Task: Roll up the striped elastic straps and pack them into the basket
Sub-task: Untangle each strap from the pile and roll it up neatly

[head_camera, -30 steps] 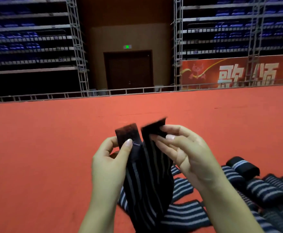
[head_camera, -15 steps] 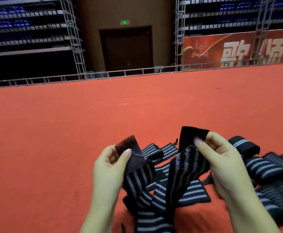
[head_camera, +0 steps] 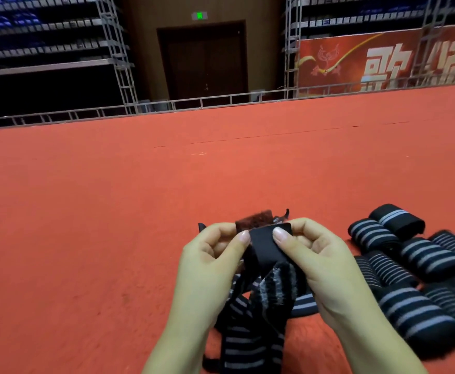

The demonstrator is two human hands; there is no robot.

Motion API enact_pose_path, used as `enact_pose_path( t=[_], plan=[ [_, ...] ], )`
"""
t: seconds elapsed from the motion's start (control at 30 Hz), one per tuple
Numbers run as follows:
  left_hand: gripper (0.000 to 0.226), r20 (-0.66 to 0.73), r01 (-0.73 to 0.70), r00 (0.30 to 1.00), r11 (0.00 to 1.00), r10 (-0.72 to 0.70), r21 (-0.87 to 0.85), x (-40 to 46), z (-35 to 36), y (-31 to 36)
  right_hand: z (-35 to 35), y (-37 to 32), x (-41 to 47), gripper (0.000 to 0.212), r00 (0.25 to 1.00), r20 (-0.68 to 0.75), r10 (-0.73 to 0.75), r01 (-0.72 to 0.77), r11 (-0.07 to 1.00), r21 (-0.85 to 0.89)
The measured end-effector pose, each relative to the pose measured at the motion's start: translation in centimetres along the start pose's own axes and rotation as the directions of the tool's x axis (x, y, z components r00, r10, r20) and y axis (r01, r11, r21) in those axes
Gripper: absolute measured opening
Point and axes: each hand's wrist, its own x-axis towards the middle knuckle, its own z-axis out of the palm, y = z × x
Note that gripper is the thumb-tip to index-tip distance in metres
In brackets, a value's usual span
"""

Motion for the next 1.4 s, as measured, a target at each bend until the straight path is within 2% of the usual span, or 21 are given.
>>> enact_pose_path(
  t=[0.13, 0.23, 0.4, 0.73, 0.97, 1.1, 1.27, 1.33, 1.4],
  plan=[
    [0.014, 0.096, 0.001, 0.995, 1.000, -0.003, 0.020, -0.6, 0.0, 0.6, 0.4, 0.1, -0.1, 0.016, 0.996, -0.028, -0.084, 0.081, 0.994, -0.076],
    [0.015, 0.116, -0.013, 0.993, 1.000, 0.011, 0.015, -0.8, 0.0, 0.8, 0.3, 0.2, -0.2, 0.010, 0.989, -0.036, -0.142, 0.137, 0.983, -0.119],
    [0.020, 0.165, -0.040, 0.985, 0.999, 0.042, -0.013, -0.9, -0.1, 0.9, 0.1, 0.2, -0.2, 0.009, 0.972, -0.017, -0.235, 0.228, 0.955, -0.188],
    [0.019, 0.205, -0.066, 0.977, 0.998, 0.064, 0.003, -1.1, -0.3, 0.9, -0.1, 0.4, 0.0, 0.008, 0.971, -0.002, -0.239, 0.235, 0.955, -0.183],
    [0.018, 0.180, -0.069, 0.981, 0.998, 0.070, -0.013, -1.0, -0.2, 0.9, -0.3, 0.4, 0.0, 0.008, 0.973, 0.038, -0.228, 0.231, 0.951, -0.207],
    [0.016, 0.155, -0.091, 0.984, 0.995, 0.082, 0.048, -0.9, -0.4, 0.7, -0.4, 0.3, -0.2, 0.004, 0.974, 0.068, -0.215, 0.225, 0.948, -0.224],
    [0.016, 0.195, -0.143, 0.973, 0.984, 0.121, 0.106, -0.8, -1.2, 0.9, -0.7, 0.1, 0.0, 0.024, 0.989, 0.049, -0.140, 0.148, 0.959, -0.243],
    [0.012, 0.233, -0.165, 0.963, 0.980, 0.136, 0.111, -0.6, -1.7, 1.1, -1.1, -0.3, 0.1, 0.025, 0.986, 0.094, -0.135, 0.158, 0.933, -0.324],
    [0.010, 0.267, -0.195, 0.950, 0.974, 0.159, 0.114, -0.4, -2.0, 1.5, -1.1, -0.8, 0.2, 0.018, 0.973, 0.196, -0.125, 0.189, 0.915, -0.358]
  ],
)
